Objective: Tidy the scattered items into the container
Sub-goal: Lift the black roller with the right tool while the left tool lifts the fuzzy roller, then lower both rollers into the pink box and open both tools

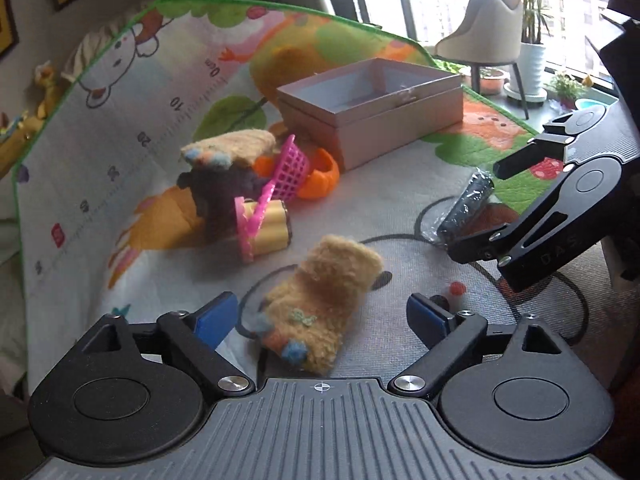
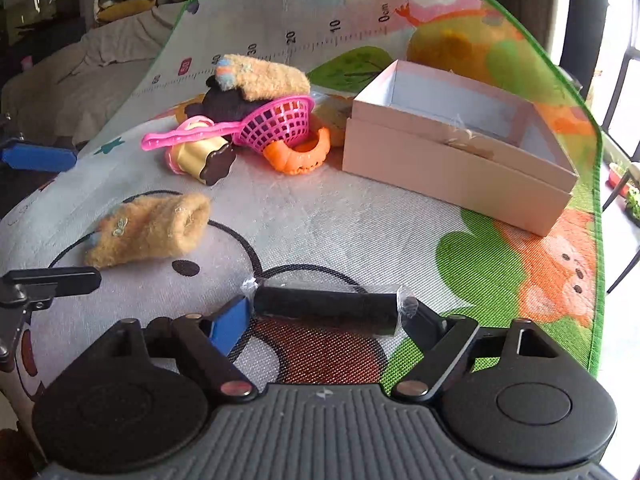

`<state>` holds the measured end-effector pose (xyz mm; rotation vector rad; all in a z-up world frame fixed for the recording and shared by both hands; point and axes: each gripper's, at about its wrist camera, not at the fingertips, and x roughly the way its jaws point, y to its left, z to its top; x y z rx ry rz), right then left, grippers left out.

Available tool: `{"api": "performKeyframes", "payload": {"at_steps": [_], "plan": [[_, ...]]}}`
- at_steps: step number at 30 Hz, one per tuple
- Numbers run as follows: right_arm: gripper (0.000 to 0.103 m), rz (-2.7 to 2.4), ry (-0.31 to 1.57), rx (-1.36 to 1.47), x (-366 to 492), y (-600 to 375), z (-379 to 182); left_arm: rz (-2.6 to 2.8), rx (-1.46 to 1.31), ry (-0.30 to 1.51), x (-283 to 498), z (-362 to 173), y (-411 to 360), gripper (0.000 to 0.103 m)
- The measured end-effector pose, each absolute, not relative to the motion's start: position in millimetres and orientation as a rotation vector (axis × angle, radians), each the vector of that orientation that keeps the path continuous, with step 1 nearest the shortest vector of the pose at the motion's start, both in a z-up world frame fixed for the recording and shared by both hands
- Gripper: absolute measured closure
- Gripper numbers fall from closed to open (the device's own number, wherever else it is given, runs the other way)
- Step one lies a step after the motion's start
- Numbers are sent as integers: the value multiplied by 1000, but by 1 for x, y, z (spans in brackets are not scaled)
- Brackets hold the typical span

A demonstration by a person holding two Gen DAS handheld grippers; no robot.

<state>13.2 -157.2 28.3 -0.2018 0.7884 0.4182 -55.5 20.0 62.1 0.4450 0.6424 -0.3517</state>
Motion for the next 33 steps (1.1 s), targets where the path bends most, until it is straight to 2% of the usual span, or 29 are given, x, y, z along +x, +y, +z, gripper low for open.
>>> {"api": "performKeyframes", "payload": {"at_steps": [6, 13, 17, 21, 23, 28, 33], "plan": [[22, 455, 850, -224, 21, -161, 34, -443, 485, 630, -51, 60, 20, 5], [22, 499, 916, -200, 26, -177, 54, -484, 322, 805, 13, 35, 25, 5], [22, 494, 927, -196, 35, -181, 66, -439, 232, 841, 27, 37, 29, 33], [22, 494, 869, -251, 35, -177, 83, -393, 232, 831, 24, 45, 24, 54], [22, 503, 851, -264, 36, -174, 92, -390, 239, 822, 22, 51, 21, 70], [22, 495, 840, -237, 59, -175, 115, -424, 270, 814, 17, 62, 5, 84], [22, 427, 792, -192, 109, -195, 137, -454, 329, 750, 28, 78, -19, 85]]}}
